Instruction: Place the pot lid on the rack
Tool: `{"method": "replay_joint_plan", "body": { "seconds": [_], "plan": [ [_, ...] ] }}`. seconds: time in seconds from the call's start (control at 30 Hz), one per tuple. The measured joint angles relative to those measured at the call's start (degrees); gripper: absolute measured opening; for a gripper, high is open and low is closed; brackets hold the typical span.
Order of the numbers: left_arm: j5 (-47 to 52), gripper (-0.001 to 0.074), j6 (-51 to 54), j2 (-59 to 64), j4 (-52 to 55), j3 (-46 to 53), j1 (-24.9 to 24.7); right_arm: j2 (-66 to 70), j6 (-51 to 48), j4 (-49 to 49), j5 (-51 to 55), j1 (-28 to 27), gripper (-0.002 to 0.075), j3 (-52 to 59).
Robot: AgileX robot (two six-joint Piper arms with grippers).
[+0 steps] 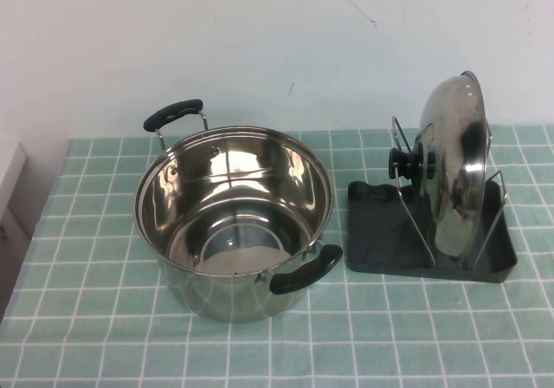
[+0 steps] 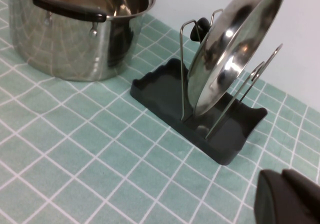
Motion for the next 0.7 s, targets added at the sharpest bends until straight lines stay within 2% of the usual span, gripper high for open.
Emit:
{"method": "replay_joint_plan", "body": {
  "seconds": [0.43,0.57,0.7],
  "plan": [
    [-0.1,-0.0002,0.0,0.0,-0.43,0.0,0.0,0.0,0.0,0.0,-0.61,0.0,-0.0002,0.0],
    [-0.1,-0.0002,0.0,0.0,-0.43,0.0,0.0,0.0,0.73,-0.73,-6.97,-0.14,-0.0002,1.29],
    [-0.1,-0.0002,0.0,0.0,-0.43,0.0,0.0,0.0,9.98,-7.92,-14.63,-2.49,-0.0002,5.46]
  ]
}}
